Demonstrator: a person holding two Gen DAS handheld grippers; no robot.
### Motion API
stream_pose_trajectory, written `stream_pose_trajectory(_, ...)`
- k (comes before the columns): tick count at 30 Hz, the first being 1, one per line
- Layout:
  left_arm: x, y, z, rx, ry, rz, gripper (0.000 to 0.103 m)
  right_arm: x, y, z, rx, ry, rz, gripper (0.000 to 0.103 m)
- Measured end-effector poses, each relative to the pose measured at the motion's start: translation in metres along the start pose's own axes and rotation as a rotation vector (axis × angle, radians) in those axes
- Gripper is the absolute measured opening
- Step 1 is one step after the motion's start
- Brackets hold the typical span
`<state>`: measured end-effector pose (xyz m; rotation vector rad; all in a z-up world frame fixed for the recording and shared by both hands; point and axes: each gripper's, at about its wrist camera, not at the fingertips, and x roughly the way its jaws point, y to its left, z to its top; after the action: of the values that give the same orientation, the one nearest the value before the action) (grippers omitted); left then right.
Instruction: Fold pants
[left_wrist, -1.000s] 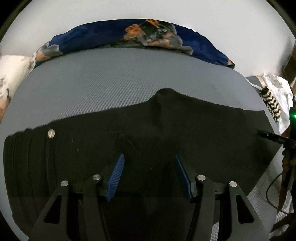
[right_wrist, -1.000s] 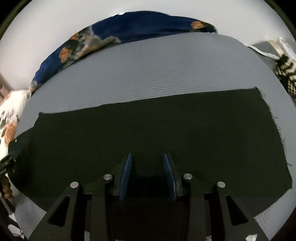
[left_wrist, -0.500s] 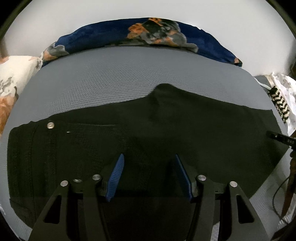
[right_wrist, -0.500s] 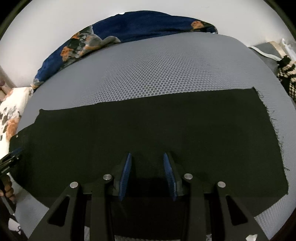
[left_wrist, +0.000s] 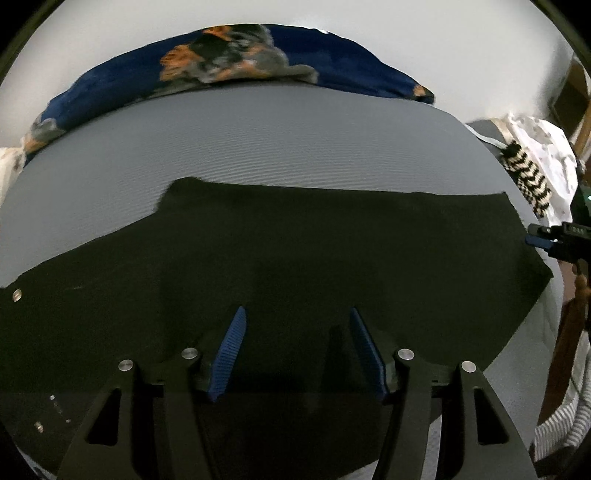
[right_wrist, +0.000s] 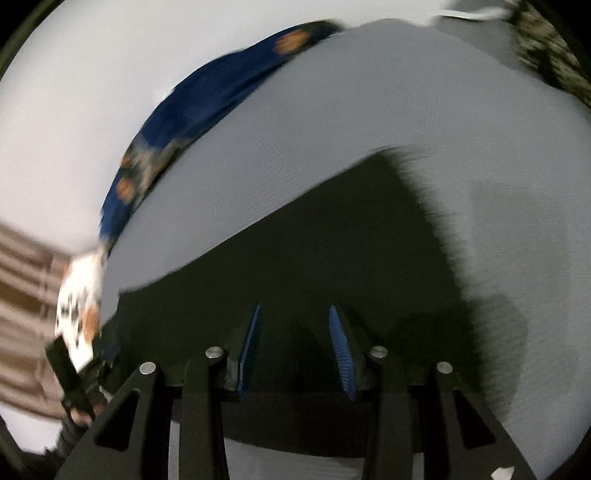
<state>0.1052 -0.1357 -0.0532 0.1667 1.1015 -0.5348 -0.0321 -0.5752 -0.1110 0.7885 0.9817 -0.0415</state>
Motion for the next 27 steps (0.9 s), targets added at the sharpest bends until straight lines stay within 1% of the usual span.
stream_pose_trajectory(3,0.007,-0.014,0.004,0.022,0.014,-0.010,0.060,-0.015,-0.042,0.013,0.053,0.006,-0.017,0.037)
stream_pose_trajectory(6,0.013,-0.024,0.006,0.039,0.028,-0.015,0.060,-0.020,-0.068,0.020,0.082,0.028,-0.015,0.036)
stream_pose_trajectory(7,0.015,-0.026,0.006,0.040,0.033,-0.013,0.060,-0.022,-0.072,0.020,0.085,0.035,-0.011,0.036)
stream_pose_trajectory(9,0.018,-0.029,0.007,0.042,0.042,-0.022,0.060,-0.021,-0.081,0.024,0.088,0.062,0.036,0.036)
stream_pose_trajectory(13,0.027,-0.033,0.009,0.048,0.066,-0.011,0.060,-0.017,-0.084,0.029,0.069,0.087,0.077,0.036)
stream_pose_trajectory(16,0.031,-0.035,0.009,0.051,0.073,-0.004,0.060,-0.010,-0.079,0.032,0.048,0.101,0.109,0.036)
stream_pose_trajectory(18,0.032,-0.036,0.009,0.057,0.068,0.003,0.061,-0.004,-0.074,0.032,0.027,0.109,0.126,0.031)
stream_pose_trajectory(20,0.033,-0.037,0.010,0.052,0.065,0.010,0.062,0.002,-0.072,0.032,0.020,0.125,0.166,0.027)
stream_pose_trajectory(23,0.035,-0.040,0.009,0.056,0.064,0.017,0.066,0.005,-0.074,0.028,0.016,0.131,0.197,0.019)
stream_pose_trajectory(25,0.036,-0.041,0.009,0.064,0.062,0.019,0.068,0.005,-0.076,0.026,0.031,0.125,0.210,0.017)
stream_pose_trajectory(27,0.037,-0.041,0.010,0.064,0.059,0.020,0.068,0.005,-0.074,0.024,0.034,0.108,0.195,0.014)
